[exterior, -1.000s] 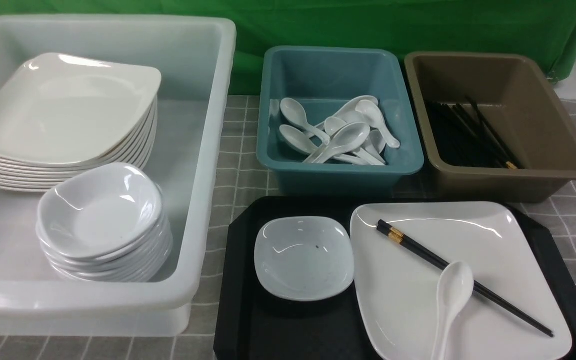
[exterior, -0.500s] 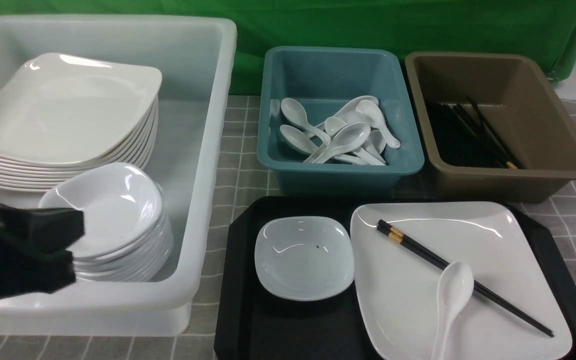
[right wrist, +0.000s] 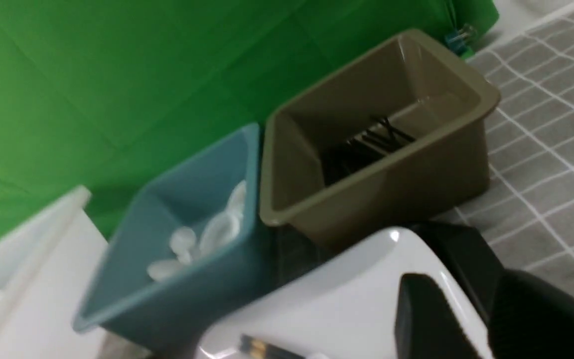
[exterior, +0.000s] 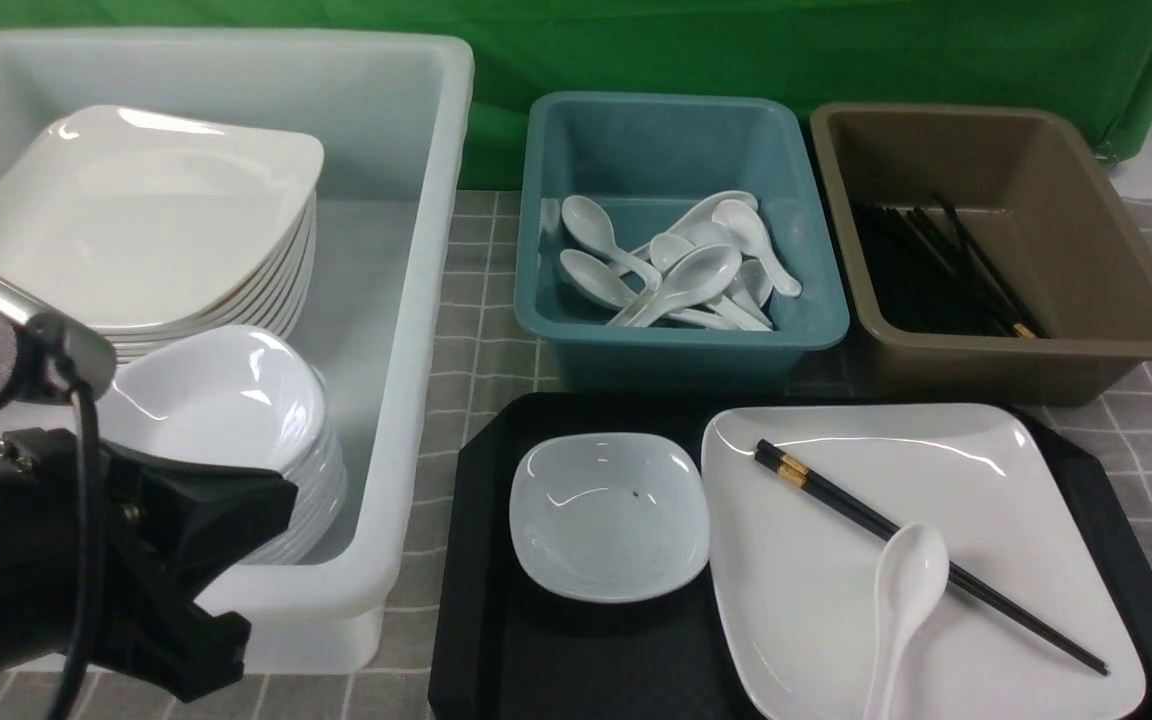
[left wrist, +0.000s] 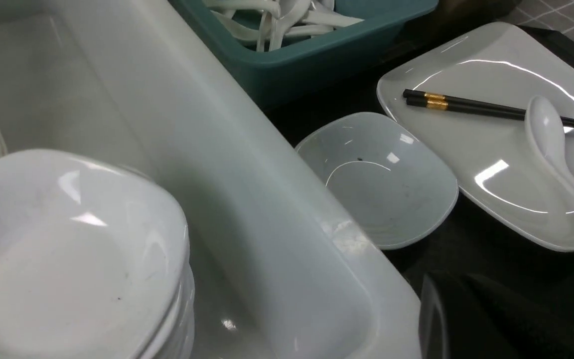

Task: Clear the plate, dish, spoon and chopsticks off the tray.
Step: Use the right arm to grab a pair of chopsticks from the plate, then use the right arm to put the chopsticks into the small storage box on the right

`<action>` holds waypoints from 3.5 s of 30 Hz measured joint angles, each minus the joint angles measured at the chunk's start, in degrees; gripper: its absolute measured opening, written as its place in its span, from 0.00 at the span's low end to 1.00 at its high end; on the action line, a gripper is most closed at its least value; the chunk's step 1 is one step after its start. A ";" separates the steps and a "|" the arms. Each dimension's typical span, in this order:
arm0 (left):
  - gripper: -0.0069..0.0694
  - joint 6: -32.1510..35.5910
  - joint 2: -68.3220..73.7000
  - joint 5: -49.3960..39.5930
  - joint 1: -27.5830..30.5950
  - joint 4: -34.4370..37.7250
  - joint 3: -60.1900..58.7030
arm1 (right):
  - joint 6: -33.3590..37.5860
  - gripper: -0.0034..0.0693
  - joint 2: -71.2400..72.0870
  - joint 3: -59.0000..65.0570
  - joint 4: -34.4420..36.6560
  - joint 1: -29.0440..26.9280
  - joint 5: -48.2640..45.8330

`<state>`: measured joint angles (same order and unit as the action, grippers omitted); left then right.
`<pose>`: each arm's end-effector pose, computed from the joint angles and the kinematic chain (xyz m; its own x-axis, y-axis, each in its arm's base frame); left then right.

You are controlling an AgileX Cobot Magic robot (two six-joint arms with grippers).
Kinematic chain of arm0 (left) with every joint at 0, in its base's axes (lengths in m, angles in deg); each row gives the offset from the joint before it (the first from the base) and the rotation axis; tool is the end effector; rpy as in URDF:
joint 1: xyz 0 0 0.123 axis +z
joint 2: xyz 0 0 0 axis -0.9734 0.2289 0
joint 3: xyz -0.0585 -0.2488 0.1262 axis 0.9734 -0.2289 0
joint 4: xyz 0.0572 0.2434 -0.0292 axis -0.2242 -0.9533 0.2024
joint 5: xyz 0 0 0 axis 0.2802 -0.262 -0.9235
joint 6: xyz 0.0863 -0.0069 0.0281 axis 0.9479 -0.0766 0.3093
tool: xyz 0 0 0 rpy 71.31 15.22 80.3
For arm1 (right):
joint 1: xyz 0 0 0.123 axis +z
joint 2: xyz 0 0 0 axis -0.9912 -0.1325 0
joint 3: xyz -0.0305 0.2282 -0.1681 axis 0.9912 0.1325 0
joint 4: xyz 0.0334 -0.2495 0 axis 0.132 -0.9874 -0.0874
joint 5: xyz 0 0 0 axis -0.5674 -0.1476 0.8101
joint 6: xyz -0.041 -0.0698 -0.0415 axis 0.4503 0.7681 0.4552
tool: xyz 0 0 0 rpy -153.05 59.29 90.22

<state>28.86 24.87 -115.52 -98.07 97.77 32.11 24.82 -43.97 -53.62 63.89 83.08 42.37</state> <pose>0.1307 -0.0733 0.3011 -0.4624 0.2282 -0.8568 0.5567 0.8268 -0.0803 0.0564 0.0008 0.2113 0.0591 0.5755 -0.8157 -0.0563 0.8177 0.5729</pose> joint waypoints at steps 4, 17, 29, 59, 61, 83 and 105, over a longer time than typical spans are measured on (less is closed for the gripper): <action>0.10 0.45 0.00 0.28 0.00 0.95 0.00 | -0.19 0.33 -2.20 -3.88 0.85 2.13 -7.30; 0.10 9.75 -3.31 -1.36 0.00 8.94 0.00 | 34.40 0.31 -56.47 -48.80 -1.60 21.36 -44.63; 0.10 11.60 -13.93 -2.62 0.00 9.57 0.00 | 43.61 0.67 -91.76 -64.57 -3.34 21.77 -43.40; 0.10 12.12 -14.57 -5.65 0.00 9.62 0.00 | 45.97 0.47 -111.36 -74.18 -6.81 19.91 -43.23; 0.10 12.18 -14.57 -5.65 0.00 9.62 0.00 | 45.97 0.44 -111.59 -74.29 -6.98 19.91 -43.23; 0.10 15.19 -14.57 -1.85 0.00 9.77 0.00 | 59.65 0.26 -97.86 -73.81 -10.86 22.18 -52.03; 0.10 15.45 -14.57 8.77 0.00 12.41 0.00 | 46.01 0.26 -100.39 -95.51 7.46 5.36 -48.10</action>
<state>44.31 10.30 -106.75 -98.07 110.18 32.11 70.84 -144.36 -149.12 71.34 88.43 -5.72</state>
